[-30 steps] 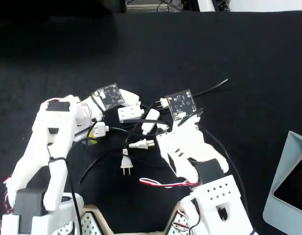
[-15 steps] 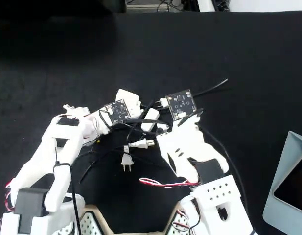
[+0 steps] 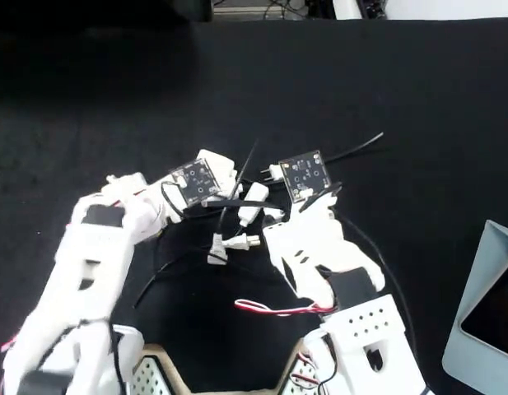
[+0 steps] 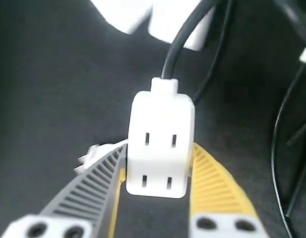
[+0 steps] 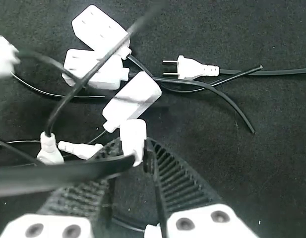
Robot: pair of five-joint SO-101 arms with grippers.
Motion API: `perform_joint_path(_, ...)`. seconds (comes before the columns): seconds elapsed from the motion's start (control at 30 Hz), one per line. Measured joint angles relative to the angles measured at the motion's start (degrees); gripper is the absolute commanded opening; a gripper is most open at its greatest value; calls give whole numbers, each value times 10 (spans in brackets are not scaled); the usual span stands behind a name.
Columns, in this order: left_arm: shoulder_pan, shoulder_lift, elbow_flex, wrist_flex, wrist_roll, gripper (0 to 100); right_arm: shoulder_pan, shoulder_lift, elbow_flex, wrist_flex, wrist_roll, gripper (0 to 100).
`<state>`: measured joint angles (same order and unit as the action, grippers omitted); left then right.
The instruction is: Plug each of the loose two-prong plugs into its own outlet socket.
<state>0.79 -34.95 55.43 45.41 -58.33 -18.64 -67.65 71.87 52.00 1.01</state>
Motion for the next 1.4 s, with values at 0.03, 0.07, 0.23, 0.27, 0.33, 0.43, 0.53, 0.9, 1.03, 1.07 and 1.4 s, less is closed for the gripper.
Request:
perform_joint_path(0.03,0,-32,0,12,10,29,0,0,0,0,0,12)
perform_joint_path(0.07,0,-62,0,22,18,29,0,0,0,0,0,12)
perform_joint_path(0.23,0,-161,0,33,67,29,0,0,0,0,0,12)
perform_joint_path(0.27,0,-164,0,33,76,29,0,0,0,0,0,12)
perform_joint_path(0.33,0,-162,0,33,94,29,0,0,0,0,0,12)
perform_joint_path(0.43,0,-133,5,33,116,29,0,0,0,0,0,12)
perform_joint_path(0.53,0,-80,5,33,132,30,0,0,0,0,0,12)
perform_joint_path(0.9,0,116,3,14,217,290,0,0,0,0,0,12)
perform_joint_path(1.03,1,116,-19,39,286,285,0,0,0,0,0,12)
perform_joint_path(1.07,5,116,-25,44,296,287,0,0,0,0,0,12)
perform_joint_path(1.4,-2,45,-83,149,311,285,0,0,0,-16,0,12)
